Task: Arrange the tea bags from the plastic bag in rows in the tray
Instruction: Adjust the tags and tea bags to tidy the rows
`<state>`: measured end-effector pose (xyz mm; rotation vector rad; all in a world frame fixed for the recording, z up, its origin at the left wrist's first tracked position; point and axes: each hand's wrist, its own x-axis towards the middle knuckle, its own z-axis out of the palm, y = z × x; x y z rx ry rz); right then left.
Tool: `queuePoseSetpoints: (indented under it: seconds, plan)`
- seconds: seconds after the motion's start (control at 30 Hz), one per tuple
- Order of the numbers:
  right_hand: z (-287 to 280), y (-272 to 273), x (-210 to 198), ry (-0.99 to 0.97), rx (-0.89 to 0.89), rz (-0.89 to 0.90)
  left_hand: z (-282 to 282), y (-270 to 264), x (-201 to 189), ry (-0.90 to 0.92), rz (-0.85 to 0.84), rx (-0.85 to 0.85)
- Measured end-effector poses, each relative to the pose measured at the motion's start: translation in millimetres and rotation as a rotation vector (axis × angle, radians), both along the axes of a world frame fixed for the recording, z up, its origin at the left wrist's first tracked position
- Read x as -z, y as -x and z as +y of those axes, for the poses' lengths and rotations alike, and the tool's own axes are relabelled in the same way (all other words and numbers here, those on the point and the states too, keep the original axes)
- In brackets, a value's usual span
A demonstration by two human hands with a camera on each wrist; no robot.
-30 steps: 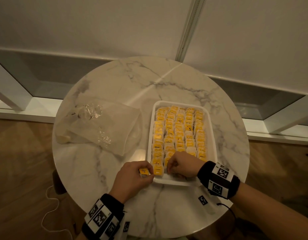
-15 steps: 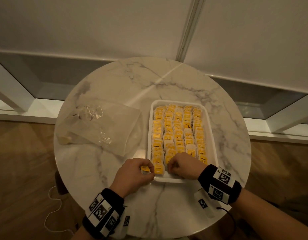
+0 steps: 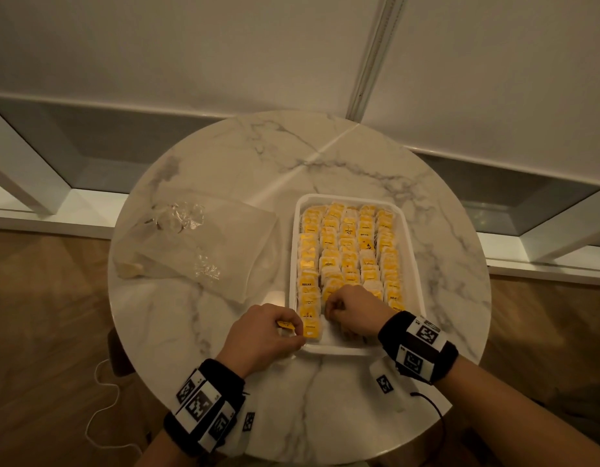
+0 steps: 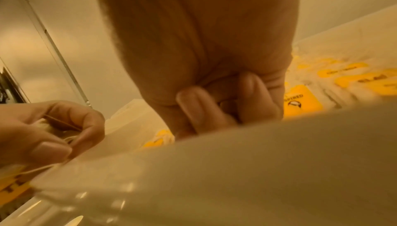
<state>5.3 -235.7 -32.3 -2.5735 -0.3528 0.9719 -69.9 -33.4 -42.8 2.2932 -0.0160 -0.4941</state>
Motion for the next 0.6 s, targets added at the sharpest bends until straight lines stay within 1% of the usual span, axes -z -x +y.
queuePoseSetpoints:
  seconds: [0.1,0.17,0.37,0.43,0.5,0.6]
  plan:
    - [1,0,-3,0.002,-0.005,0.005,1,-1,1,0.03,0.028,0.002]
    - [1,2,-8,-0.016,0.0,0.018,1,-2,1,0.087,0.042,-0.008]
    - [-7,12,-39,-0.157,0.064,0.058,5,6,2,0.378,0.028,-0.103]
    - [-10,19,-49,-0.238,0.089,0.064,5,9,0,0.491,0.026,-0.206]
    - [-9,28,-58,-0.349,0.098,0.068,2,12,-4,0.642,0.071,-0.351]
    - [-1,43,-67,-0.546,0.118,0.042,-6,16,-14,0.922,0.261,-0.558]
